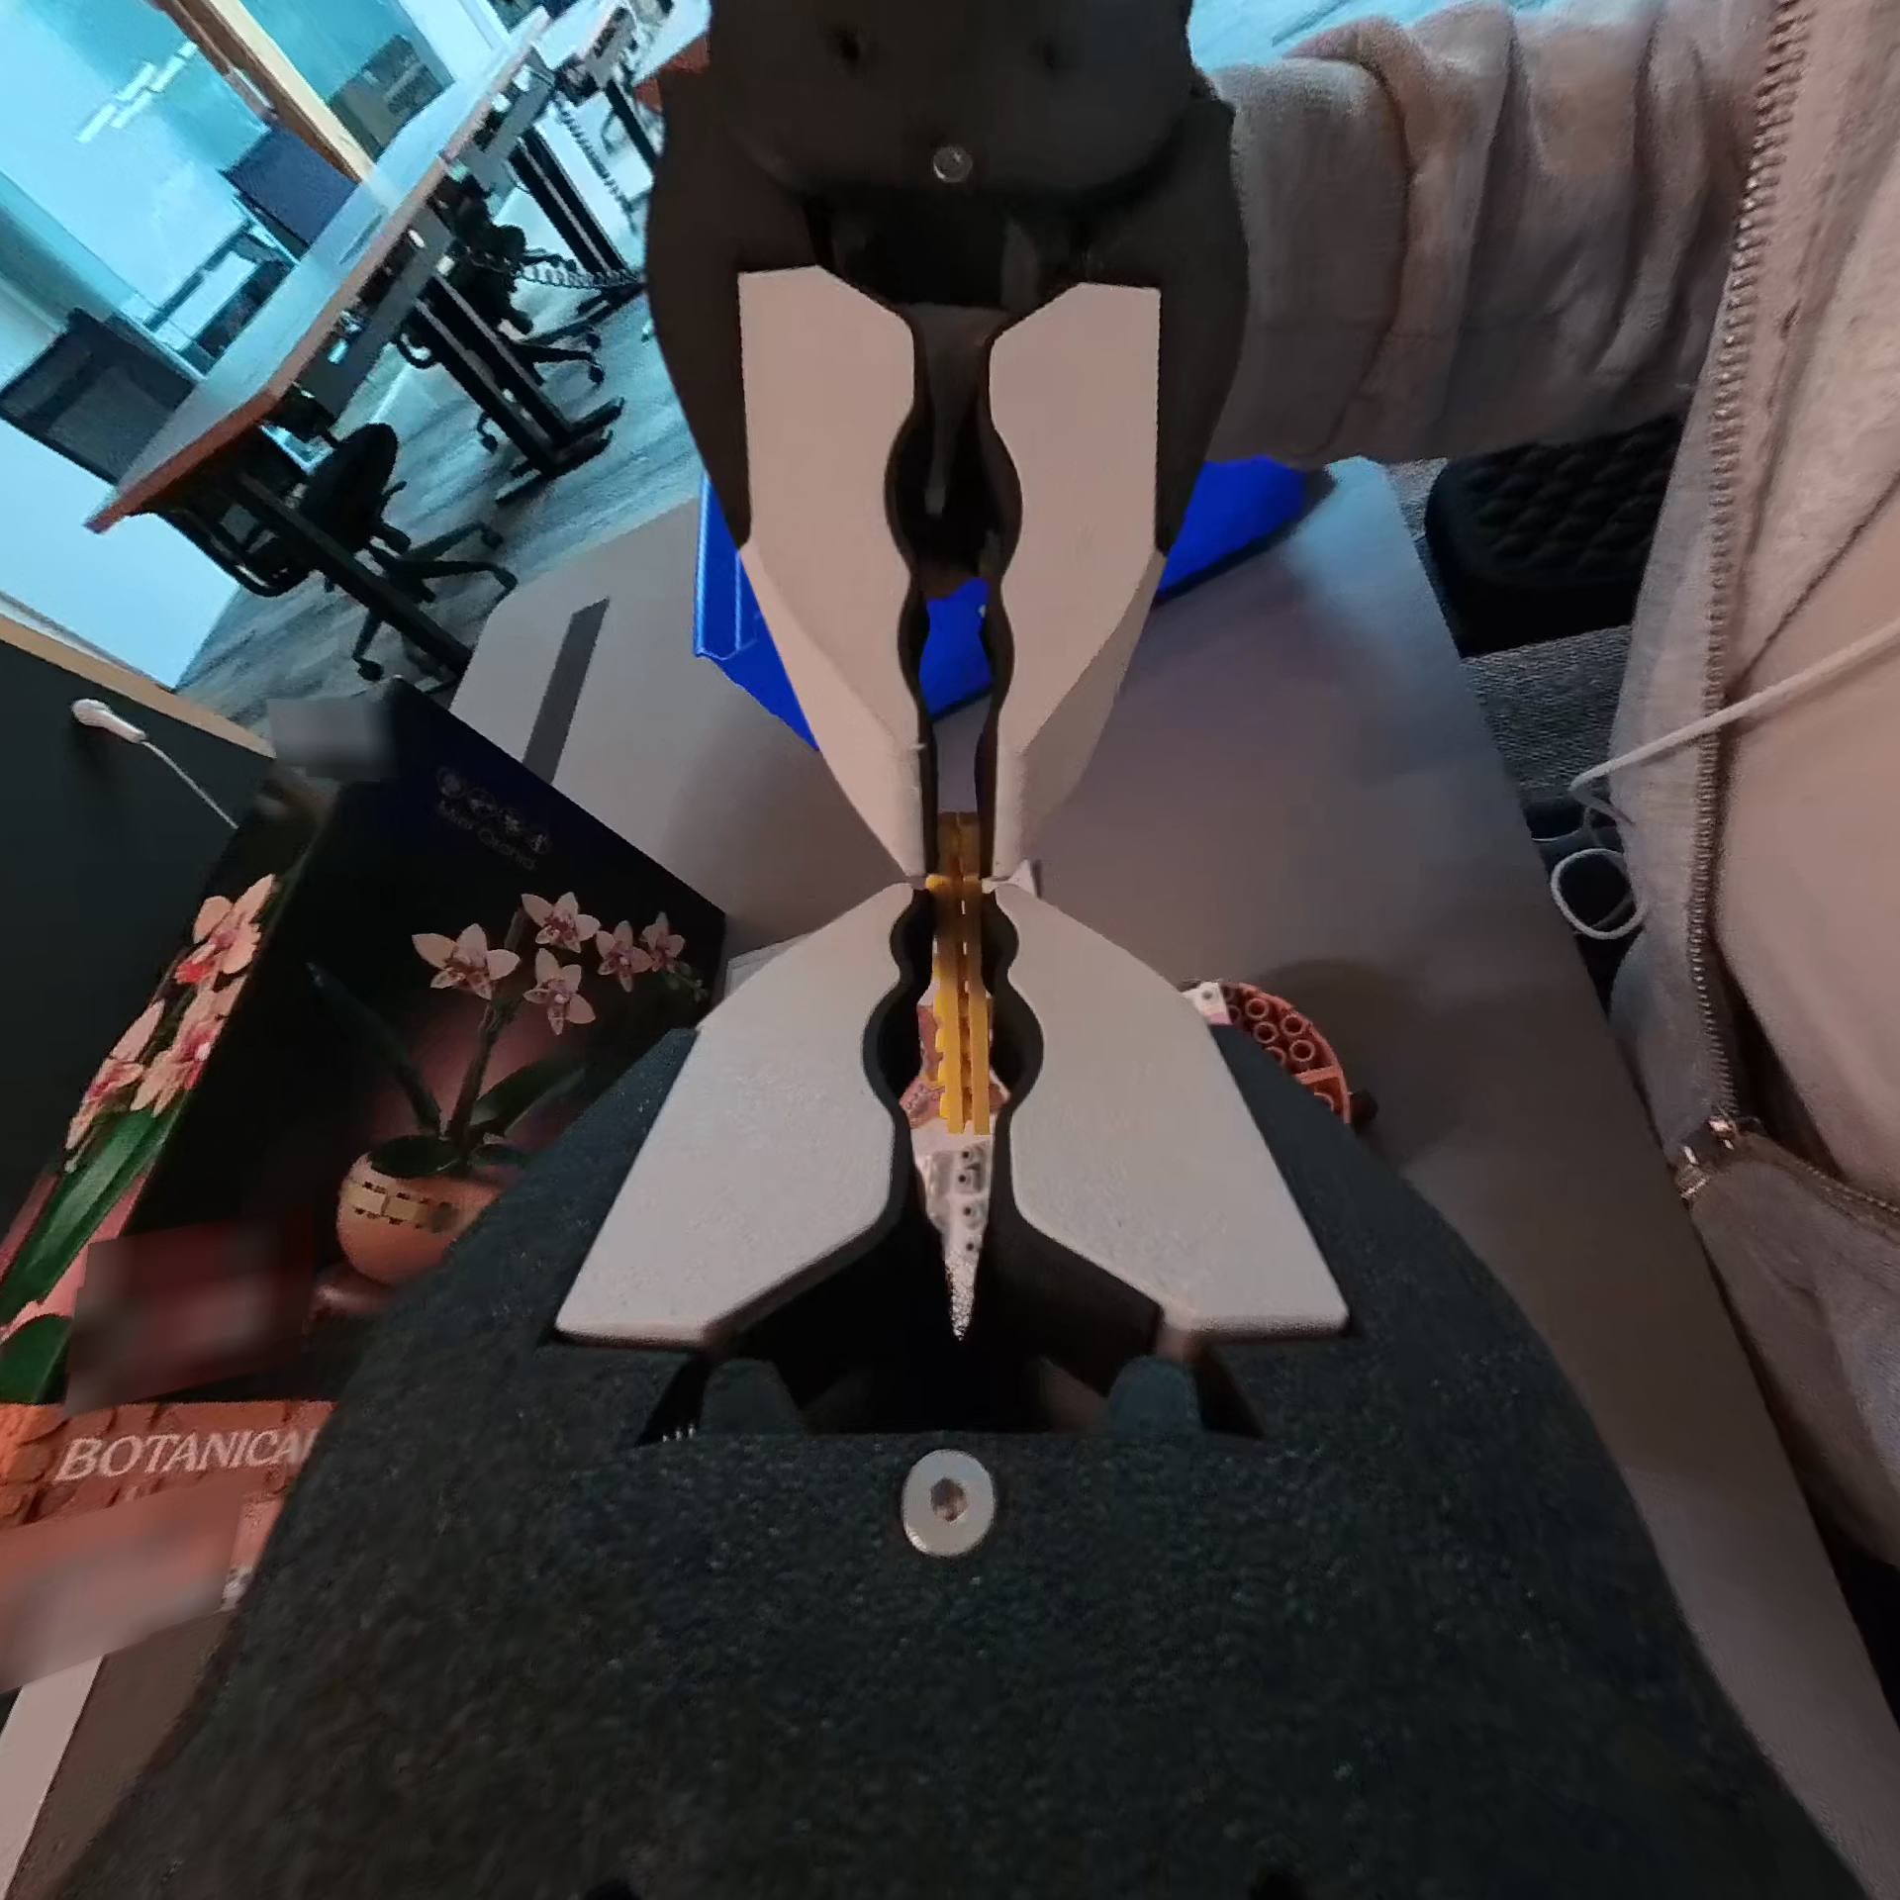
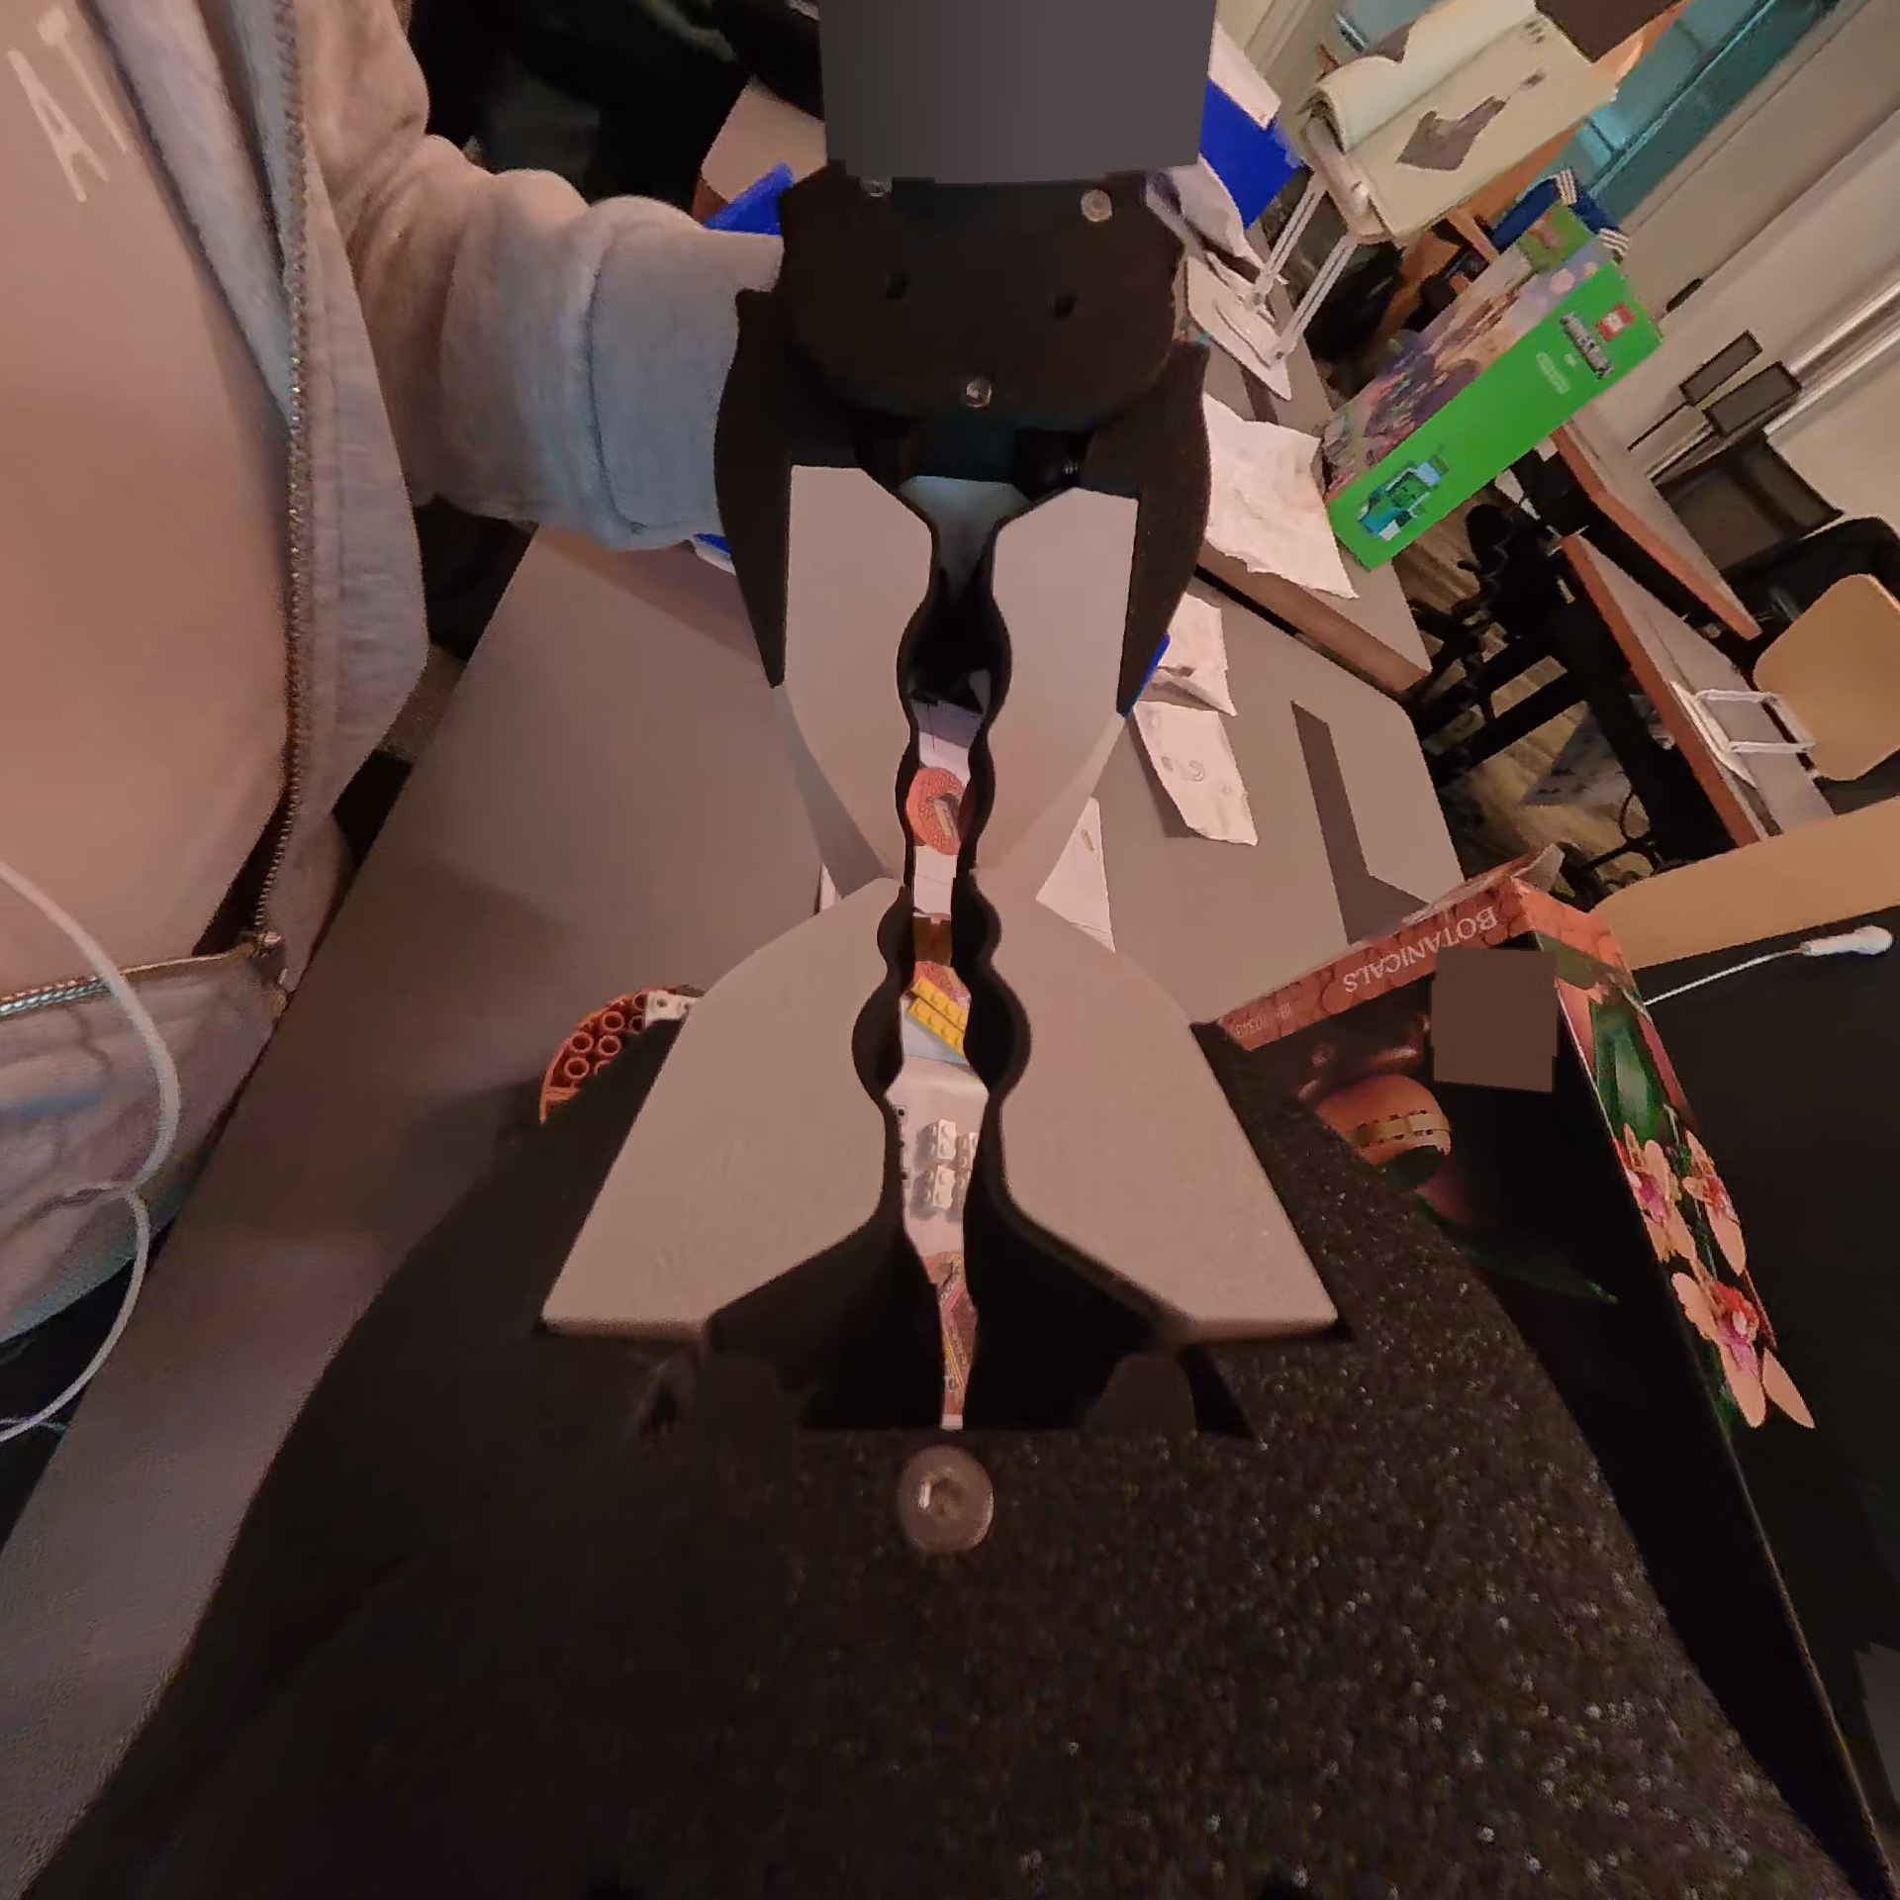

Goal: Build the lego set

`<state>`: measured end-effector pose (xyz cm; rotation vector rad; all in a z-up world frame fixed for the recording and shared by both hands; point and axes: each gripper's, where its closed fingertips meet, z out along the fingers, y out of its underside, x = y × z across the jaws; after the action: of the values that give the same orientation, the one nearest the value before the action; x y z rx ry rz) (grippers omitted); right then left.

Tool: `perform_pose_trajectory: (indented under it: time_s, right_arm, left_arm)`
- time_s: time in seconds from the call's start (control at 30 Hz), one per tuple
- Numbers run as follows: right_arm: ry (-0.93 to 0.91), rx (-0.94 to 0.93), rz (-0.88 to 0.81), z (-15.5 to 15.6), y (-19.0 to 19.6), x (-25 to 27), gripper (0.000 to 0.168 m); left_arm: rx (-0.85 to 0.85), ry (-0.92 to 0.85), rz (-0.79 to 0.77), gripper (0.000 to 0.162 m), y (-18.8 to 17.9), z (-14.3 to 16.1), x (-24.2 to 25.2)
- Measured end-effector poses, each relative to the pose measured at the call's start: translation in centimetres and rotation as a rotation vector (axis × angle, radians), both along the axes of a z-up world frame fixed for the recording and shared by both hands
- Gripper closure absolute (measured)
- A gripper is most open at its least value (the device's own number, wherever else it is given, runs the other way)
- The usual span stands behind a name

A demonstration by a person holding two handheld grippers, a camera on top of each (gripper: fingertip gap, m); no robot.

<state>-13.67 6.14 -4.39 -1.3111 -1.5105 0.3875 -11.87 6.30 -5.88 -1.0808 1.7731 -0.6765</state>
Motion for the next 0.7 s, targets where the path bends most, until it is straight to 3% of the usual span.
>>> perform_pose_trajectory:
  time_s: [0.3,0.43,0.5,0.6,0.7]
  right_arm:
    - [0.279,-0.043,0.052,1.4,-0.2,0.5,0.164]
    - [0.458,-0.030,0.094,3.0,-0.7,1.2,0.165]
    - [0.532,-0.050,0.110,3.4,-0.7,1.6,0.165]
    - [0.573,-0.079,0.143,3.2,-1.1,1.7,0.165]
    - [0.505,-0.142,0.107,1.9,-0.4,2.1,0.164]
  left_arm:
    - [-0.062,-0.096,0.018,0.154,0.0,1.2,0.5]
    - [0.003,-0.186,0.104,0.138,1.8,1.4,-0.2]
    - [-0.016,-0.234,0.098,0.140,1.8,1.5,-0.6]
    - [-0.041,-0.317,0.066,0.147,1.3,2.3,-1.0]
    - [-0.062,-0.218,0.039,0.152,0.7,0.9,-1.1]
